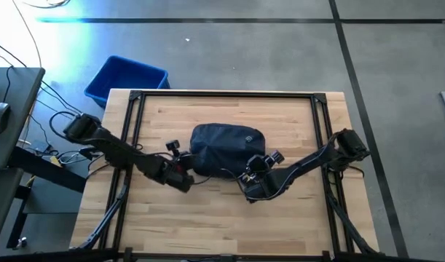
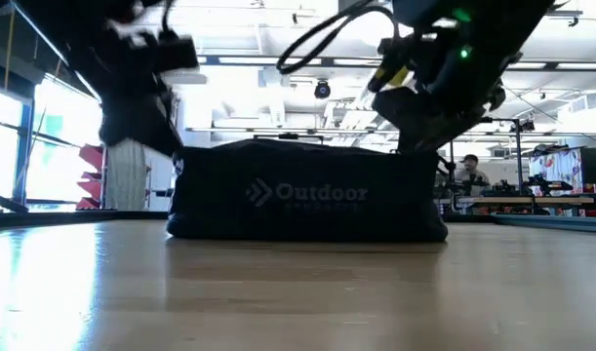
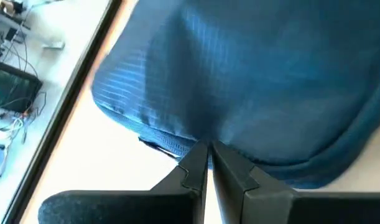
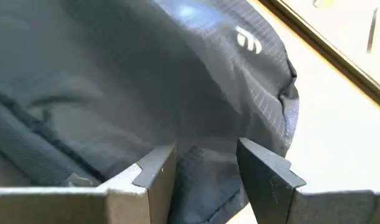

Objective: Unpack backpack
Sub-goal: Move the black backpack to the center of the table

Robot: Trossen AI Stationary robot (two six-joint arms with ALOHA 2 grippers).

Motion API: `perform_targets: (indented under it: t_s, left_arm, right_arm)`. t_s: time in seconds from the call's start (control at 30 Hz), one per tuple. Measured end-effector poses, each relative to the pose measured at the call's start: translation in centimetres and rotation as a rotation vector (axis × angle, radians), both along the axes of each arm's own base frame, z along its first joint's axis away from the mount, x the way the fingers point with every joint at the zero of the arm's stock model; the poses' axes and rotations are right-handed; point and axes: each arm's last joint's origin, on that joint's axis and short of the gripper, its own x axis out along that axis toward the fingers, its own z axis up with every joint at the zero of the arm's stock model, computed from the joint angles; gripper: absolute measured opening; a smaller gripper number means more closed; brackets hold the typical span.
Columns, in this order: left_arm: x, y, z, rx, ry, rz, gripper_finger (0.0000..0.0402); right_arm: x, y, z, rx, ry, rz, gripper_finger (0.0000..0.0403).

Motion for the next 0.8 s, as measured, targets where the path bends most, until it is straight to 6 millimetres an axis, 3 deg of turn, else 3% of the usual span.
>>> perform_targets:
  t_s: [0.17, 0.43, 0.63, 0.8]
  left_arm:
    - [-1.4, -1.8, 1.8, -0.037, -0.083, -0.056, 0.0003]
    - [-3.0, -2.8, 2.1, -0.047, -0.115, -0.043, 0.0003]
    - [-2.4, -2.7, 2.4, -0.051, -0.186, -0.015, 0.0003]
    - [0.1, 0.0, 3.4, -0.048, -0.166, -0.003, 0.0003]
  right_arm:
    - [0.1, 1.7, 1.6, -0.005, -0.011, 0.047, 0.0155]
    - [-0.5, 3.3, 3.7, 0.045, 0.058, 0.07, 0.0155]
    - [-0.7, 3.4, 4.7, 0.059, 0.129, 0.12, 0.0155]
    - [-1.1, 1.3, 5.4, -0.036, 0.144, 0.119, 0.0155]
